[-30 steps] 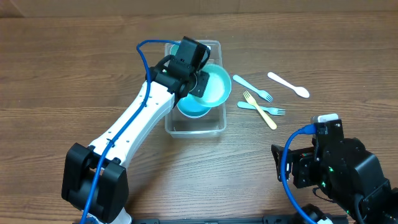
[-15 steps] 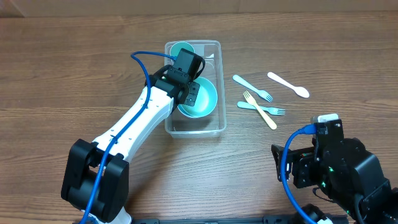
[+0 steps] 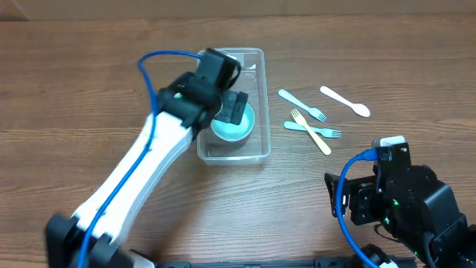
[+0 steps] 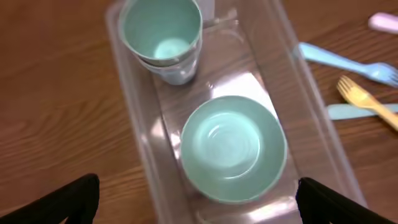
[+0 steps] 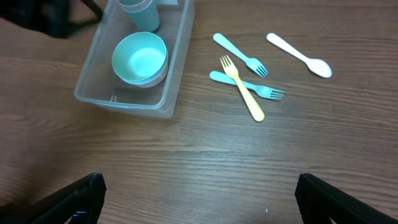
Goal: Pack container
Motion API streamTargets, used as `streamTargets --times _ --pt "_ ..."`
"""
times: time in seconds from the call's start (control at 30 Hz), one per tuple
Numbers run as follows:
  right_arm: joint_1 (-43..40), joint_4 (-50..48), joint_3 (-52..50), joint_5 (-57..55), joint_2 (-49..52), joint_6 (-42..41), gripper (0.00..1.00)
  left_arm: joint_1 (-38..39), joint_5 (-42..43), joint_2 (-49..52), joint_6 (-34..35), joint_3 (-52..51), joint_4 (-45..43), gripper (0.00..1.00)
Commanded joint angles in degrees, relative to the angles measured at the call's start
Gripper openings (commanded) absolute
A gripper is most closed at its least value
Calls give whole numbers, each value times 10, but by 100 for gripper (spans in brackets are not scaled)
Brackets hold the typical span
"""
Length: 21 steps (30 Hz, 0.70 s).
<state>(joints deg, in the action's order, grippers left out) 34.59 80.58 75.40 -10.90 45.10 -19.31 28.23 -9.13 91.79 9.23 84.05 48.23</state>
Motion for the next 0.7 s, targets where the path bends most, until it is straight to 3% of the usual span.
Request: streamTargets --times 0.0,0.17,0.27,0.37,0.5,0.67 --pt "1 -3 1 -7 -3 -2 100 -27 5 -91 -31 19 40 100" --pt "1 -4 1 -7 -2 -2 100 -110 107 -167 -131 19 105 100" --pt "1 -12 1 -6 -3 -2 100 -191 200 -186 -242 19 144 100" --pt "1 -12 1 -7 -3 -2 100 -247 273 -185 -308 19 181 100" --pt "1 -26 1 0 -3 -2 100 -249 265 -184 -322 19 188 100" --pt "-16 -89 1 -71 38 -22 100 -249 265 -184 -322 19 189 100"
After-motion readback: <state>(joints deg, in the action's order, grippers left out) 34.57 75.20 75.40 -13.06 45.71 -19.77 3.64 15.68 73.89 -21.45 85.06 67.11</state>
